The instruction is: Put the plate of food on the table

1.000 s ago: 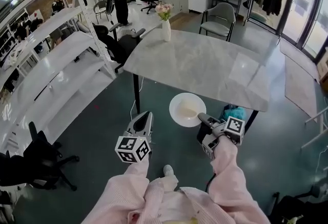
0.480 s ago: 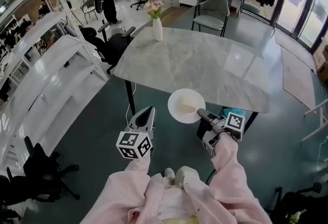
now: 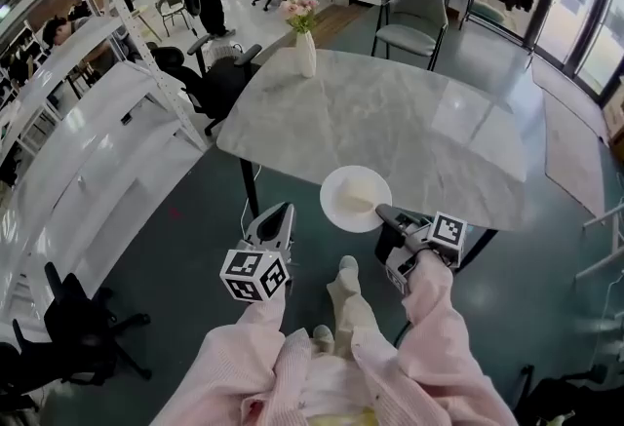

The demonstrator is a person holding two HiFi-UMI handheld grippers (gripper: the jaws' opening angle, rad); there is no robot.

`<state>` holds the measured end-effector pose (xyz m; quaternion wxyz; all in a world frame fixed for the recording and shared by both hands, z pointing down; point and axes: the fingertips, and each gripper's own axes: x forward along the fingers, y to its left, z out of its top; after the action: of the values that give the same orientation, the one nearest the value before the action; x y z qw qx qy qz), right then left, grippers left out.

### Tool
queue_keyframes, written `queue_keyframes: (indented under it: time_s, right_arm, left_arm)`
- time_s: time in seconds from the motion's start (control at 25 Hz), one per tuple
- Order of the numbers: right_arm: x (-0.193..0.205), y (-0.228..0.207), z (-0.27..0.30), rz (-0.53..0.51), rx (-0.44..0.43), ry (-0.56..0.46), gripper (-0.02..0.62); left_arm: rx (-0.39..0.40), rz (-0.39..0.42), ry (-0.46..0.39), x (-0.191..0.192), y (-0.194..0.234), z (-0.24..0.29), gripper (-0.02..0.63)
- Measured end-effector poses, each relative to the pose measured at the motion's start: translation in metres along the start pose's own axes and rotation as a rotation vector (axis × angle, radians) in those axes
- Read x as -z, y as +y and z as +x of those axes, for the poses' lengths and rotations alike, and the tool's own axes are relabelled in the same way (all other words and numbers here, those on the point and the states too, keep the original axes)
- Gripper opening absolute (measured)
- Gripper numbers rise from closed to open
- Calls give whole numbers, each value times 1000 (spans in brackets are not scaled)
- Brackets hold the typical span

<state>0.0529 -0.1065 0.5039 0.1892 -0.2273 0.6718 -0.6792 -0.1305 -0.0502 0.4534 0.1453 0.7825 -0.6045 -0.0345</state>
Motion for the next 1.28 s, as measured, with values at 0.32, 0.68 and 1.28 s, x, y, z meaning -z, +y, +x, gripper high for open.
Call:
queue_keyframes:
  time_s: [0.32,0.68,1.28]
  right_arm:
    - [-58,-8,74,-8,-4,42,18]
    - [-126,-6,147,-8,14,83,18]
    - [-198,-31,238,-48,61,178,18]
  left_arm:
    - [-42,-23,12,-13,47,72,-5]
    - [-90,-60,14,-39,87,154,-5]
    - [-196,-152,78,-21,145,243,-5]
